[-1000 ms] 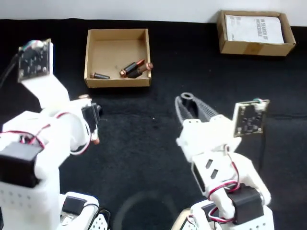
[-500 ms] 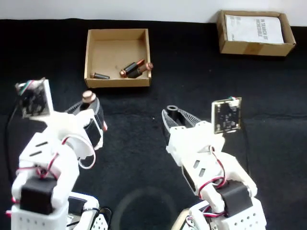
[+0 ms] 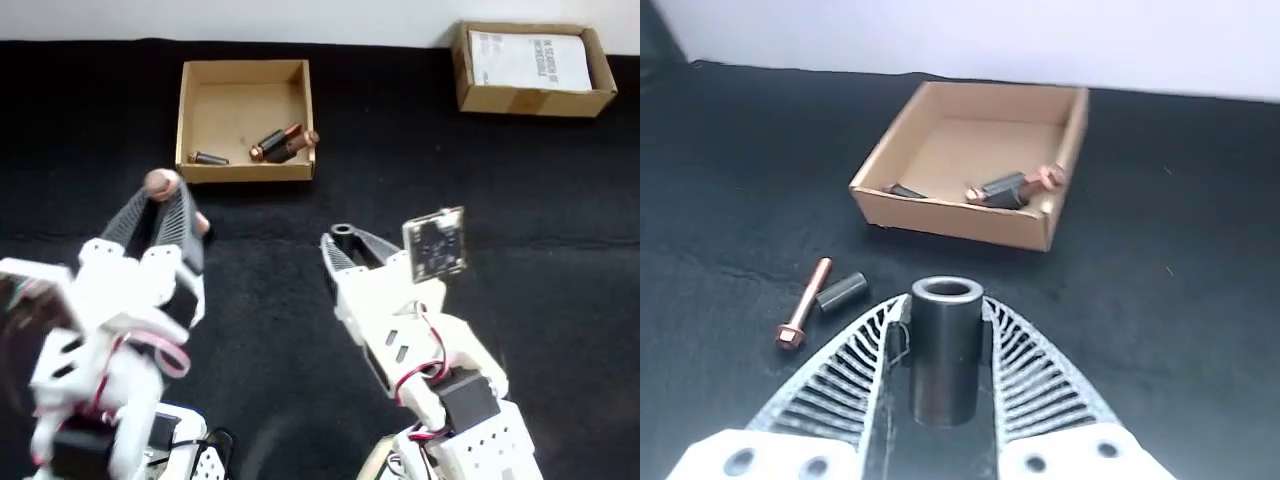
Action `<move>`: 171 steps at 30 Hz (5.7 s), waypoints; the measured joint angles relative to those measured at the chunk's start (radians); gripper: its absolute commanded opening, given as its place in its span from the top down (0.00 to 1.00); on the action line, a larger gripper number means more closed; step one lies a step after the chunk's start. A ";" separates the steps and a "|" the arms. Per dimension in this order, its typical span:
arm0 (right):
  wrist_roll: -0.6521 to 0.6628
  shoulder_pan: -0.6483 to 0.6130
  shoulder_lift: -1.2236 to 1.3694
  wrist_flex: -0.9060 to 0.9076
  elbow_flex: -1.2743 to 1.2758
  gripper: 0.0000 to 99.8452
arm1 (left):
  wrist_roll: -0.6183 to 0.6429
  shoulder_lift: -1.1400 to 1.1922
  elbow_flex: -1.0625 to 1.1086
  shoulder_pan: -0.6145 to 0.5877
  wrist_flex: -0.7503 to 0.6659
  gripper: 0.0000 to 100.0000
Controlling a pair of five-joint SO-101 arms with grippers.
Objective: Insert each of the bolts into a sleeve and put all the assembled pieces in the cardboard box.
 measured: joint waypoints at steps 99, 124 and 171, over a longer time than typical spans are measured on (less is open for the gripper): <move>0.153 -0.078 0.002 -0.476 0.365 0.99 | 0.180 0.542 -0.034 0.358 0.147 0.92; 0.153 -0.021 0.003 -0.466 0.339 0.99 | 0.101 0.539 -0.666 0.334 0.939 0.95; 0.588 0.020 2.334 -0.367 -2.197 0.99 | 0.104 0.540 0.572 -0.726 -0.476 0.99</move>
